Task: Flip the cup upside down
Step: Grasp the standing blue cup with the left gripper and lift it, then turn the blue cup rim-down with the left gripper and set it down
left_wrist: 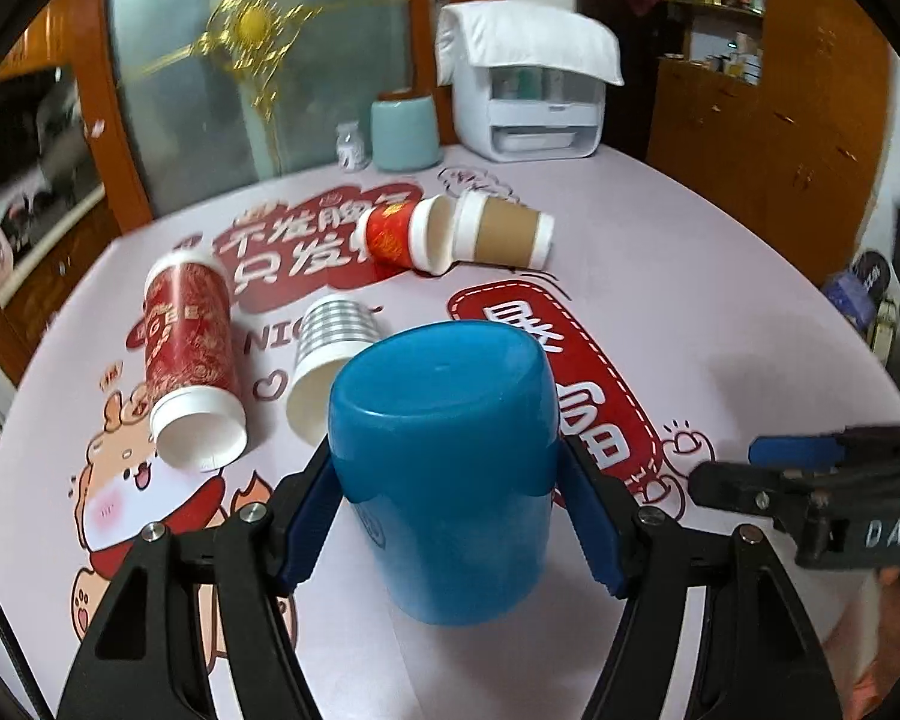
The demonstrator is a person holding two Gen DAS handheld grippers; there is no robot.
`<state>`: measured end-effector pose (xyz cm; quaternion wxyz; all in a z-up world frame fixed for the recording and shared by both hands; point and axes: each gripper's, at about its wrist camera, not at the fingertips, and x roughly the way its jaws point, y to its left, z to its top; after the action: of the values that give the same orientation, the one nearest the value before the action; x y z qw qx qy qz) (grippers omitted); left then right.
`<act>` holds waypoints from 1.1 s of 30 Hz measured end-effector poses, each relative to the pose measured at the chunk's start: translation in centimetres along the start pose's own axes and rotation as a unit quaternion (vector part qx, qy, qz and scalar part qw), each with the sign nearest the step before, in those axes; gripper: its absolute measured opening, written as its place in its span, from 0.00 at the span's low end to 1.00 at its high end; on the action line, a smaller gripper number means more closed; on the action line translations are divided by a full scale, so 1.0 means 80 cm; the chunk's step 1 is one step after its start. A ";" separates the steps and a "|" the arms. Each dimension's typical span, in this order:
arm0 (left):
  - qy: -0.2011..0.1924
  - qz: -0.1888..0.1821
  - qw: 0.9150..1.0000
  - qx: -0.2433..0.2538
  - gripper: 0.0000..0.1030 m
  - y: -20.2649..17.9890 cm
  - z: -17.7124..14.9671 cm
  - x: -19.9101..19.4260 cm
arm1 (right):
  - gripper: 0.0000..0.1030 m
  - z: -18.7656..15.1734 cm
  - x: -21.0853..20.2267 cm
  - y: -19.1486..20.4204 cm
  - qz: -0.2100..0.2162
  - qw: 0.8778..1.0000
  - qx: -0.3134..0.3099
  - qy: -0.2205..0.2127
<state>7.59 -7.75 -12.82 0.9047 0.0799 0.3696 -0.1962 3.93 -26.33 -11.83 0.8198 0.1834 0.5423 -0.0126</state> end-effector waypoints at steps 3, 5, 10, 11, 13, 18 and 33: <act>-0.007 -0.001 1.000 0.019 0.67 -0.012 -0.011 0.004 | 0.69 -0.003 0.001 -0.001 -0.002 1.000 -0.001 0.002; -0.001 0.000 1.000 0.023 0.67 -0.016 -0.018 0.011 | 0.69 -0.005 0.001 -0.002 -0.004 1.000 -0.001 0.002; -0.012 -0.001 1.000 0.026 0.68 -0.016 -0.027 0.006 | 0.69 -0.009 0.002 0.000 -0.011 1.000 -0.008 0.001; -0.009 -0.001 1.000 0.029 0.69 -0.017 -0.027 0.006 | 0.69 -0.010 0.002 0.000 -0.012 1.000 -0.009 0.000; -0.008 0.000 0.999 0.034 0.83 -0.018 -0.028 0.002 | 0.69 -0.011 0.000 0.001 -0.012 1.000 -0.011 -0.001; -0.028 0.015 0.998 0.049 0.95 -0.020 -0.028 -0.022 | 0.69 -0.012 -0.008 0.005 -0.012 1.000 -0.015 -0.010; -0.006 0.017 1.000 -0.003 0.99 0.013 -0.026 -0.106 | 0.69 -0.040 -0.064 0.038 -0.008 0.997 -0.054 -0.045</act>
<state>1.18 -3.73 -8.40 0.9105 0.0821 0.3630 -0.1800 -0.35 -23.41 -7.51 0.8521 0.1339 0.5060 0.0015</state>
